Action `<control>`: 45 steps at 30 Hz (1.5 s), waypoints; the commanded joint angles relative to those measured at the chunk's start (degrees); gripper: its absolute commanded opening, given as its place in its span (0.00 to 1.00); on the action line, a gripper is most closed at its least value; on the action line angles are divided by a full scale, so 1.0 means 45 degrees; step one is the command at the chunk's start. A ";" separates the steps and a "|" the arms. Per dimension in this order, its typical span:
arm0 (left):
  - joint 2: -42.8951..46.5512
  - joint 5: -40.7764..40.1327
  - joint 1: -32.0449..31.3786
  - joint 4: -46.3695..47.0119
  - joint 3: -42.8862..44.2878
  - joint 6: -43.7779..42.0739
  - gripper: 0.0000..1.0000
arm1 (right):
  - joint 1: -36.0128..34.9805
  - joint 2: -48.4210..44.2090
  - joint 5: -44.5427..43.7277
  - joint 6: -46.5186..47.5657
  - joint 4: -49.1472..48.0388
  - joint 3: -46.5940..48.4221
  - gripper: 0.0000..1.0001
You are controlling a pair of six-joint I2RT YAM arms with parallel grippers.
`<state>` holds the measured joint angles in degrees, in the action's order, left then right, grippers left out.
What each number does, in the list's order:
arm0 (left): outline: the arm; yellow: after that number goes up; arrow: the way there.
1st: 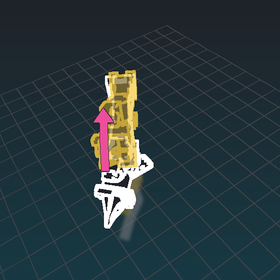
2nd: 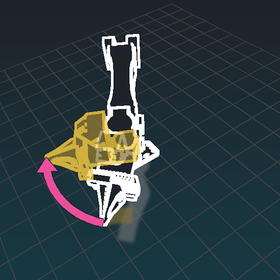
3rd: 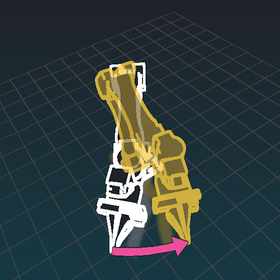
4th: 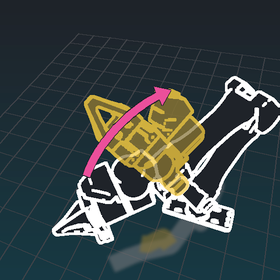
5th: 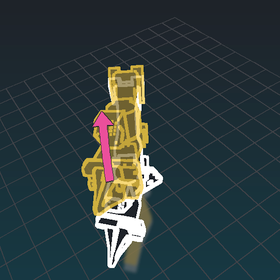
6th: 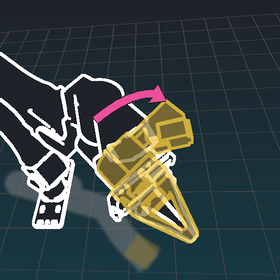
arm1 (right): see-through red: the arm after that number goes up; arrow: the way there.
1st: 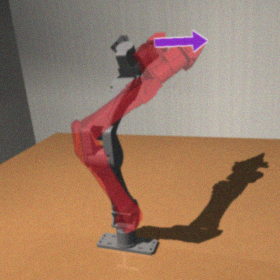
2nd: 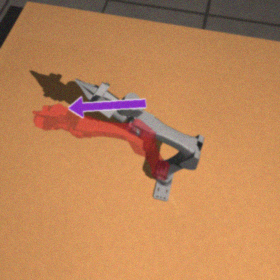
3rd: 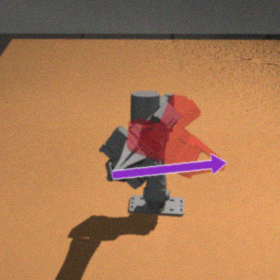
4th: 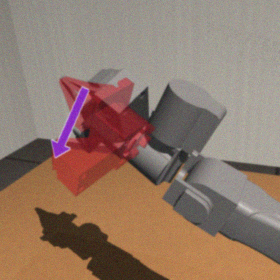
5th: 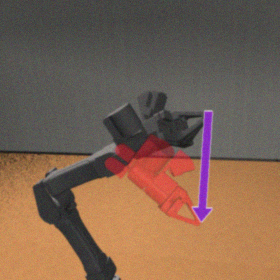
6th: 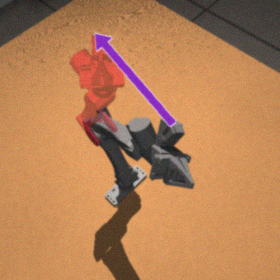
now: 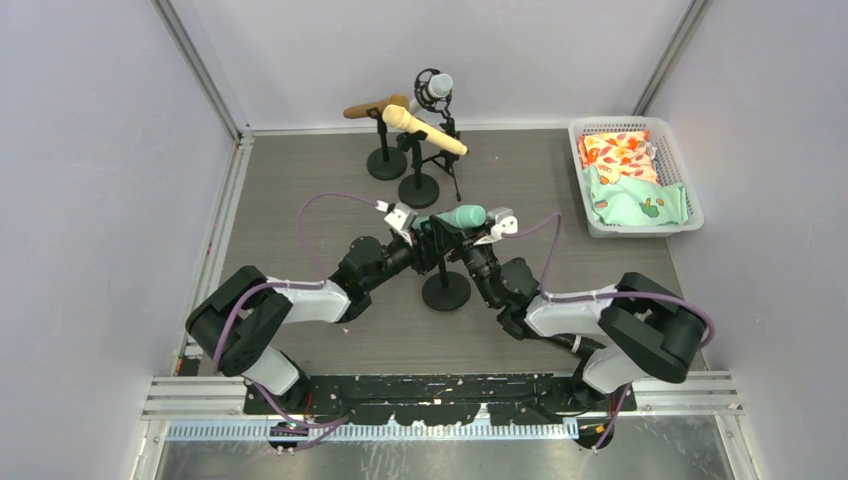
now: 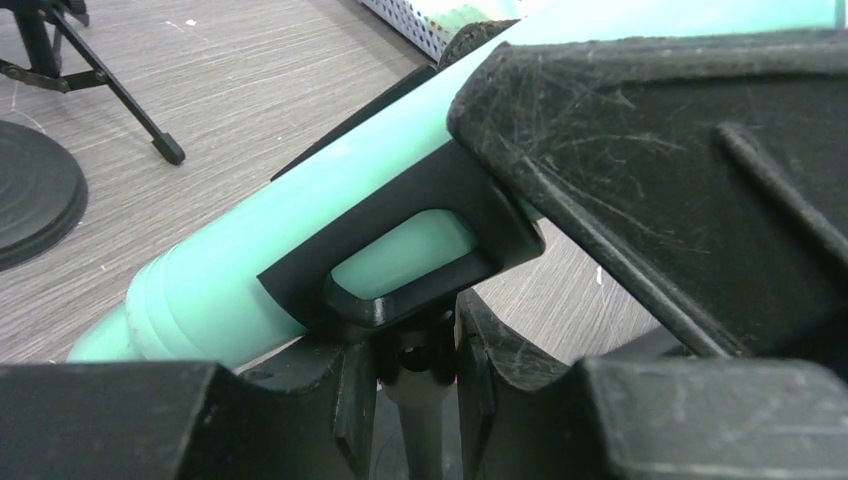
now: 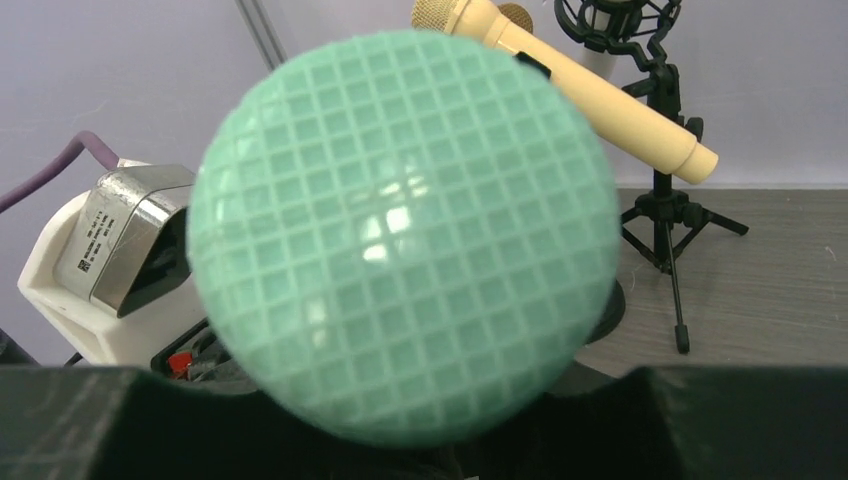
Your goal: Attach the microphones to the stand
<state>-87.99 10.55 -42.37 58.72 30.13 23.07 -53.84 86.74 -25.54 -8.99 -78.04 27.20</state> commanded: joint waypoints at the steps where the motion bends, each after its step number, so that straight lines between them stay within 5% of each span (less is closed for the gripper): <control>1: 0.1181 0.1076 -0.0545 0.0990 0.0360 -0.1024 0.00 | -0.0499 -0.1291 0.0959 -0.0835 0.6175 -0.0923 0.49; 13: 0.1598 0.0330 -0.0526 0.0508 0.0045 -0.1621 0.00 | -0.0513 -0.8545 0.0271 -0.1225 1.1510 -0.0467 0.86; 20: 0.1549 0.1053 -0.0526 0.1156 -0.0207 -0.2053 0.00 | -0.0480 -1.1434 0.0434 -0.2184 1.6329 0.0988 0.87; 31: 0.1696 0.1819 -0.0527 0.1392 -0.0574 -0.3063 0.00 | -0.0459 -0.9181 0.1873 -0.3365 2.2885 0.6510 0.88; 45: 0.2151 0.1881 -0.0534 0.0723 -0.0624 -0.3388 0.00 | -0.0426 -0.7148 0.1899 -0.3783 2.4281 0.7831 0.86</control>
<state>-81.32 18.06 -44.53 55.40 26.44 8.67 -55.81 54.33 -17.93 -25.28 31.18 60.03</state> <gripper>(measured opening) 0.304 0.873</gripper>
